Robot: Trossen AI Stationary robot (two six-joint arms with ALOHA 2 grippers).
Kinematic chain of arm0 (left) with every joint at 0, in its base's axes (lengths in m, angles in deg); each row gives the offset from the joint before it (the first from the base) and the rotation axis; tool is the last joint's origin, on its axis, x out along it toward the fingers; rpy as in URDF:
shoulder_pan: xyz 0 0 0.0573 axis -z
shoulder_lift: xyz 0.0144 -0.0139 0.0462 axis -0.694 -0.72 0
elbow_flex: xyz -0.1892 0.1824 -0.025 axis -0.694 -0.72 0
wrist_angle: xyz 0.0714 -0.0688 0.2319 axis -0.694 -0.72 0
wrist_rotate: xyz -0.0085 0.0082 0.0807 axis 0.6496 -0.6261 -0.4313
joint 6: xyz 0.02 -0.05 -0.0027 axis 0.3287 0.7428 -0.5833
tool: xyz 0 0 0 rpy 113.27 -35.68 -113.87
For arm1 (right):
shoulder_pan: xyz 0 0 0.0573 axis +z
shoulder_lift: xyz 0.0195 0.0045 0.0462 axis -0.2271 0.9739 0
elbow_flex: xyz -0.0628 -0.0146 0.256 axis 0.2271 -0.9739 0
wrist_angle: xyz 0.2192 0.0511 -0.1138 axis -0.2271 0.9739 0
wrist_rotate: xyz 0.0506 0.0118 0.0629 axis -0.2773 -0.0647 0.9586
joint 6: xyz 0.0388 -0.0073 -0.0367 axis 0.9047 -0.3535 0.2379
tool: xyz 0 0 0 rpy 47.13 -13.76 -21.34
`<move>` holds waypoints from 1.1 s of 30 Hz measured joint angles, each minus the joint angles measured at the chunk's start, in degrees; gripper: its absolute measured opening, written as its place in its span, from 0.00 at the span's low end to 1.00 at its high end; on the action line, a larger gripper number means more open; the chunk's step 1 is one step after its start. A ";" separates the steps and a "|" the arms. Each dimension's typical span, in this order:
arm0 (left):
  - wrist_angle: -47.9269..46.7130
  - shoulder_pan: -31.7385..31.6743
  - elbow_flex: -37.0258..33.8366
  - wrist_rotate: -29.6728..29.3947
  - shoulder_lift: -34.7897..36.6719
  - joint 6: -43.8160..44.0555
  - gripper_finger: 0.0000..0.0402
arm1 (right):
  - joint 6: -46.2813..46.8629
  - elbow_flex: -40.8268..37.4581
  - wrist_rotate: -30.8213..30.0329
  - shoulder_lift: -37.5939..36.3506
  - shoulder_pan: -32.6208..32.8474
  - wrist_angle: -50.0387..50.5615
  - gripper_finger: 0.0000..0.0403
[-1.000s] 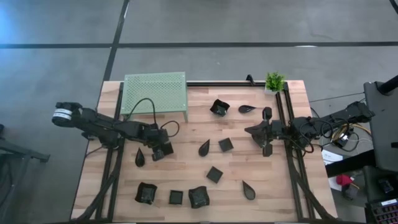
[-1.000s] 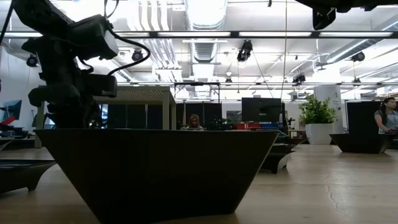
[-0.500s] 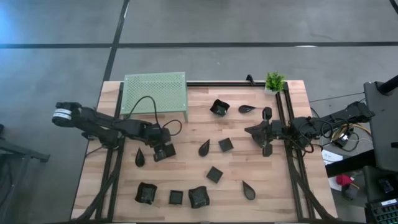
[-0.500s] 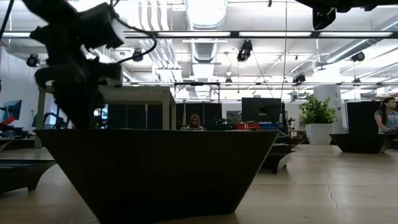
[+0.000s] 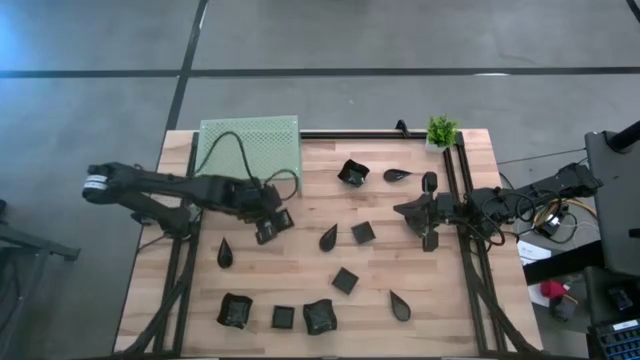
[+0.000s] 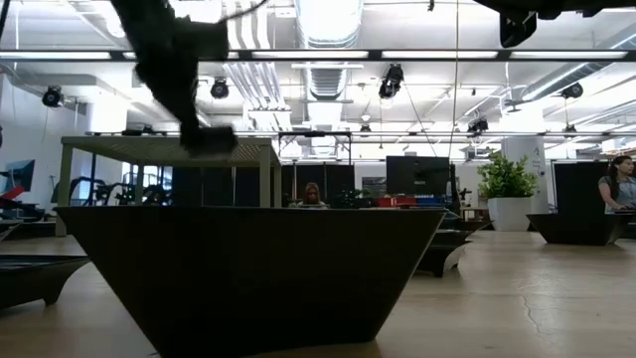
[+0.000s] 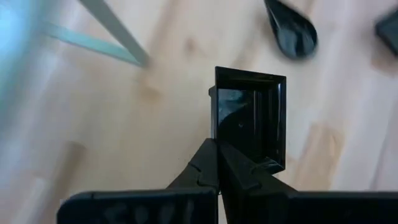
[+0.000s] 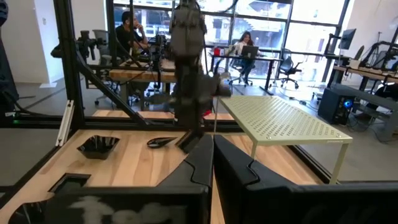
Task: Pick & Place Mini shaped plates
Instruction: Put the black square plate on the shelf
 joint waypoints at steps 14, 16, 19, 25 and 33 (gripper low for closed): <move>-9.73 -14.26 10.67 -11.87 7.88 3.83 0.00 | 0.00 0.00 0.02 0.00 0.01 -0.07 0.02; -11.43 -17.68 10.67 -11.91 8.87 4.39 0.00 | -0.01 0.00 0.02 0.00 0.00 -0.07 0.02; -12.24 -22.77 10.47 -11.89 10.24 4.58 0.00 | 0.00 0.09 0.02 0.00 0.01 -0.07 0.02; -13.51 -32.49 6.72 -13.45 13.47 6.51 0.00 | 0.00 0.28 0.02 -0.04 -0.01 -0.09 0.02; -12.40 -42.10 1.69 -13.59 17.07 6.20 0.00 | 0.00 0.33 0.04 -0.04 0.00 -0.07 0.02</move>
